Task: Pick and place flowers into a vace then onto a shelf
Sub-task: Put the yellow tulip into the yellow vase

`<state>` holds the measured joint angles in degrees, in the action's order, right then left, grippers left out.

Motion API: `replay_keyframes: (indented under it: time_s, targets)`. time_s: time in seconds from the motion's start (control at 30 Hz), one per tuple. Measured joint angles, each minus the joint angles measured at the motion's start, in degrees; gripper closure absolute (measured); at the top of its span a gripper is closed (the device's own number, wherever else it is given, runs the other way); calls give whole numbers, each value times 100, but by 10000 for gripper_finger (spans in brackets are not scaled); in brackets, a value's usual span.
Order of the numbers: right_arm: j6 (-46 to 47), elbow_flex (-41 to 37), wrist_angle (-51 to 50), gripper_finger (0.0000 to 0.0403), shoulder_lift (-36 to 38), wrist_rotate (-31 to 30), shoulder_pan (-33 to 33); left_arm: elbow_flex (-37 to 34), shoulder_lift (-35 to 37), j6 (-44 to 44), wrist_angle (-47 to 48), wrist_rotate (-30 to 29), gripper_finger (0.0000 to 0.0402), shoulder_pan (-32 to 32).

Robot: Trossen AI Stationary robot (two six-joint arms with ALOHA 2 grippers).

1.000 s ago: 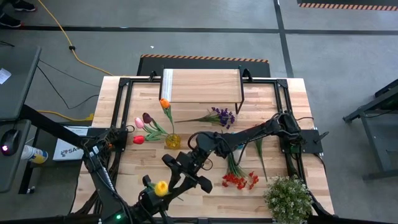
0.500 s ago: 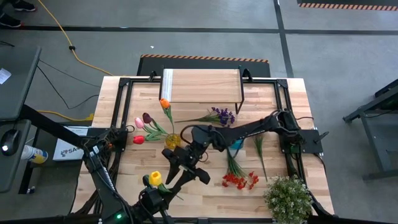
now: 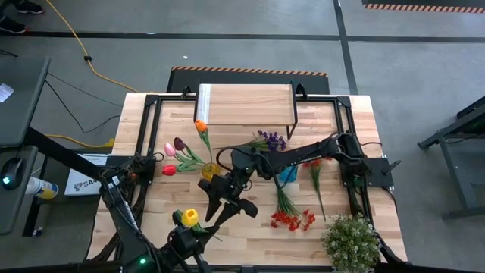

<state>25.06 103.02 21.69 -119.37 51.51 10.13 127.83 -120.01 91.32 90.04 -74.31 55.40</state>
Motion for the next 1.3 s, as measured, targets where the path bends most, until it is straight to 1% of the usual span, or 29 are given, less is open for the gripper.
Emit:
replay_keyframes:
  time_s: [0.07, 0.2, 0.27, 0.43, 0.53, 0.67, 0.8, 0.87, 1.03, 1.3]
  targets:
    - [35, 0, 128, 265, 0, 117, -15, 0, 1, -91, -1, 30, 376, -33]
    - [399, 2, 691, 265, 2, 611, -114, 0, 57, -252, 1, 200, 376, -186]
    - [758, 2, 1027, 265, 2, 892, -196, 0, 74, -384, -2, 295, 376, -263]
    - [1779, 4, 1819, 265, 2, 1590, -412, 0, 271, -878, -1, 297, 376, -453]
    - [2286, 4, 2306, 265, 2, 1894, -531, 0, 322, -1136, 0, 340, 376, -498]
    - [2837, 4, 3042, 265, 2, 2013, -656, 0, 367, -1414, -2, 344, 376, -528]
    - [3472, 4, 3735, 265, 4, 2256, -807, 0, 382, -1490, -2, 341, 376, -624]
    - [3647, 4, 3990, 265, 13, 2285, -878, 0, 380, -1630, -2, 342, 376, -709]
    - [3659, 2, 3973, 265, 217, 2330, -1007, 0, 380, -1932, -2, 576, 376, -1054]
    - [3610, 2, 3997, 265, 749, 2415, -1128, 0, 447, -2511, -2, 665, 376, -1462]
